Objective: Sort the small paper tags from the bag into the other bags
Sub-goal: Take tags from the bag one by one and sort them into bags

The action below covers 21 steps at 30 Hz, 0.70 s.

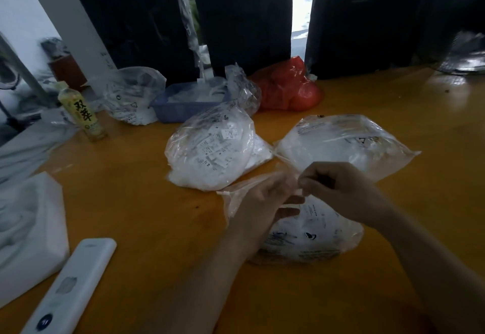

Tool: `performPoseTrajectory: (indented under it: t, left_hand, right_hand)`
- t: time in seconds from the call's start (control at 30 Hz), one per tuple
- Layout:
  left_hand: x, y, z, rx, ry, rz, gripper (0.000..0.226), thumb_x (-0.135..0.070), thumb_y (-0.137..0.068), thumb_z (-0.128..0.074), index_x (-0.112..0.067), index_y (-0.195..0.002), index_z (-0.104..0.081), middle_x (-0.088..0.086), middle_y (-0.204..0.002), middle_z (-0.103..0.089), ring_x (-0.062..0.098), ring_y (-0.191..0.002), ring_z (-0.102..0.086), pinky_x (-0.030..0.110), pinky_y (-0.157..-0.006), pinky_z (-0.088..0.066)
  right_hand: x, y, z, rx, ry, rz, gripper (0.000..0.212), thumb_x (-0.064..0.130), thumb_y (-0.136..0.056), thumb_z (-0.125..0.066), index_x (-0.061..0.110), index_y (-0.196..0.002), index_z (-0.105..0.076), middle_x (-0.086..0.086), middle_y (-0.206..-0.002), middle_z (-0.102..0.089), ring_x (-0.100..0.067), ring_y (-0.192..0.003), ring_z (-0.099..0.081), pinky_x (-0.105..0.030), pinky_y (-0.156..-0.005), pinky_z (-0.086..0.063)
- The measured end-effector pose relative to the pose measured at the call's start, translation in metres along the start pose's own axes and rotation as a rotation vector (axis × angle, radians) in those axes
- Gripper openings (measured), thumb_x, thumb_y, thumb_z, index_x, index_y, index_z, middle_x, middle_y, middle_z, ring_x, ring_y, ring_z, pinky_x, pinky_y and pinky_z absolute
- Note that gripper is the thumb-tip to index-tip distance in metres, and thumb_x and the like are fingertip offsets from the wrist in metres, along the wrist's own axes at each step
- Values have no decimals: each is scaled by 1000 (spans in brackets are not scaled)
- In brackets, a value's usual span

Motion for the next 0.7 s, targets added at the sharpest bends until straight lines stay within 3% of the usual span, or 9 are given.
performPoseTrajectory:
  t: [0.1,0.27,0.33,0.4,0.47,0.53,0.63,0.7]
  left_hand:
    - [0,0,1,-10,26,-22,31,-39,-87,-82,-22,-113,-80,2,-111,-78,16,-102,-74,28,-83,-60]
    - [-2,-3,10,-199,115,-23,8,-21,-78,-81,-22,-86,-83,6,-96,-79,17,-93,-75,23,-69,-59]
    - [-4,-4,18,-249,215,-10,9,-13,-77,-80,-20,-84,-81,8,-93,-79,15,-84,-77,19,-61,-57]
    - [-6,-5,22,-261,349,-1,20,-7,-74,-79,-9,-94,-76,14,-94,-78,17,-81,-77,18,-61,-59]
    - [-6,-4,23,-263,445,-2,22,-2,-72,-77,-3,-94,-72,19,-93,-77,19,-80,-78,20,-63,-61]
    - [-4,-4,23,-267,474,-6,18,2,-70,-76,-1,-87,-71,20,-92,-77,22,-79,-78,21,-65,-62]
    - [-1,-6,24,-256,469,-12,20,3,-72,-76,3,-91,-69,22,-95,-76,25,-83,-79,21,-68,-62]
    - [-1,-5,26,-244,482,-22,23,1,-73,-77,2,-95,-69,21,-93,-76,26,-84,-79,21,-69,-62]
  right_hand:
    - [-4,-1,-6,53,49,-8,13,28,-99,-63,23,-89,-70,3,-63,-60,-6,-47,-45,-20,-47,-36]
    - [-12,-5,-5,-77,151,-53,17,37,-101,-58,28,-91,-68,6,-74,-68,-4,-46,-51,-16,-45,-38]
    - [-13,-6,-1,-118,202,-46,11,34,-99,-62,29,-90,-66,10,-78,-68,0,-56,-57,-13,-50,-44]
    - [-14,-5,-3,29,336,-32,3,37,-94,-68,37,-96,-66,16,-90,-67,3,-71,-60,-14,-63,-50]
    - [-20,-3,-12,248,476,-89,27,50,-87,-72,42,-112,-66,19,-110,-59,3,-86,-56,-16,-75,-46]
    - [-24,-1,-22,359,566,-161,45,58,-83,-74,43,-124,-62,18,-122,-46,-4,-102,-51,-24,-85,-45]
    - [-25,-2,-25,340,578,-145,39,55,-86,-72,40,-121,-63,17,-121,-45,-7,-105,-51,-27,-90,-47]
    - [-24,-3,-21,319,546,-116,30,53,-88,-71,39,-115,-65,19,-113,-50,0,-96,-53,-22,-85,-46]
Point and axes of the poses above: each hand's wrist, its own y-axis away from the middle knuckle, its own z-axis out of the back of the hand, x = y × z, the point moved 3 cm from there along -y, towards the middle knuckle
